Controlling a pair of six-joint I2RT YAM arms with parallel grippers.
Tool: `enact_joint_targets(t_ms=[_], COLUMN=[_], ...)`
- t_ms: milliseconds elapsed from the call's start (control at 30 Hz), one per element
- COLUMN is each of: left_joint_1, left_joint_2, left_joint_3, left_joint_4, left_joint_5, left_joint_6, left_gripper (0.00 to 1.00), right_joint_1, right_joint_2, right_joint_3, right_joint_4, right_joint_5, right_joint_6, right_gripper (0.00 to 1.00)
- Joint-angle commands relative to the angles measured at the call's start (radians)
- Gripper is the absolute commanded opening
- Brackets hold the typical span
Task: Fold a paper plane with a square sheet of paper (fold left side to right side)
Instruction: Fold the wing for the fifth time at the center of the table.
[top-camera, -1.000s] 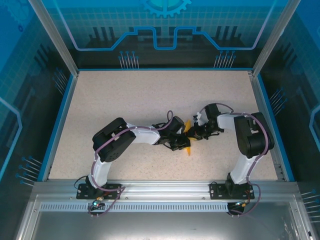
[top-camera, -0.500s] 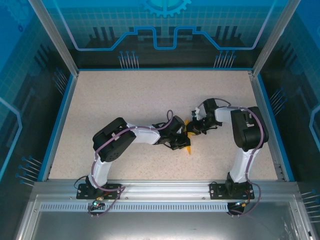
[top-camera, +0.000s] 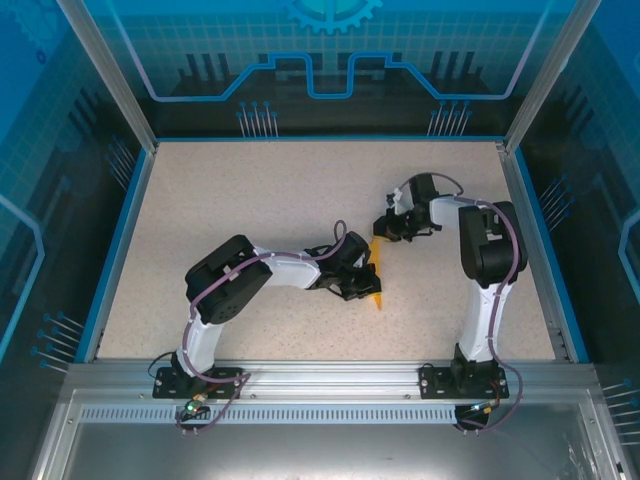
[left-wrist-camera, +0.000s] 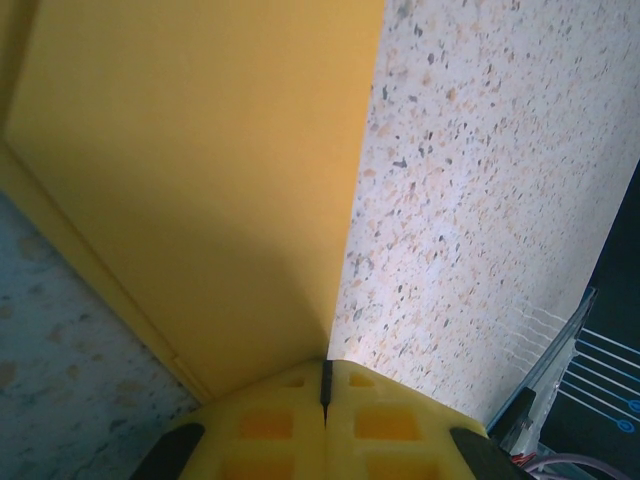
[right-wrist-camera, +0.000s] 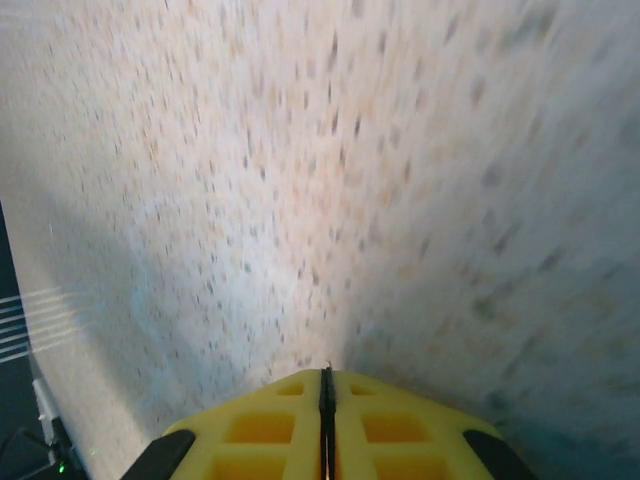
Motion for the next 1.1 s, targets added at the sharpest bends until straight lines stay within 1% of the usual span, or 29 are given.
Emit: enact_joint_targets(t_ms=[0,133,267,400,500,567,633,733,900,1067], left_joint_1=[-0.024,-0.024,-0.025,-0.025,-0.025,-0.025,-0.024,-0.024,-0.024,-0.024], left_joint_2=[0.066,0.064,0.060,0.059,0.058,0.057,0.055,0.054,0.051,0.046], left_joint_3=[-0.040,-0.040,-0.040,-0.038,-0.038,-0.038,-0.040,-0.039,-0.037,-0.039], left_joint_4=[-0.187,-0.185,-0.184,-0.183,-0.180,-0.179,-0.177,-0.180,-0.179,-0.167], left_joint_5=[0.023,0.022,0.018,0.016,0.015,0.015,0.013,0.014,0.012,0.013], left_joint_6=[0.002,0.002,0.002,0.004,0.004,0.004,0.004,0.004,0.002,0.004], left_gripper=[0.03,0.03,0.03,0.03,0.03,0.03,0.03,0.03,0.03,0.03], right_joint_1=[-0.022,-0.028,-0.026,-0.014,-0.011,-0.011,-0.012,-0.001,0.041,0.049], right_joint_2=[-0.010,-0.109,-0.240,-0.357,-0.458,-0.504,-0.499,-0.430,-0.329,-0.263], right_joint_3=[0.049,0.017,-0.088,-0.245,-0.367,-0.439,-0.468,-0.462,-0.432,-0.418], right_joint_4=[0.035,0.043,0.027,-0.015,-0.033,-0.017,0.006,0.050,0.086,0.046], right_joint_5=[0.013,0.014,0.014,0.020,0.024,-0.005,-0.053,-0.110,-0.099,-0.042], right_joint_6=[-0.017,-0.022,0.004,0.032,0.023,0.019,0.015,0.024,0.035,0.028], right_gripper=[0.11,0.13,0.14,0.11,0.09,0.04,0.02,0.02,0.01,0.02])
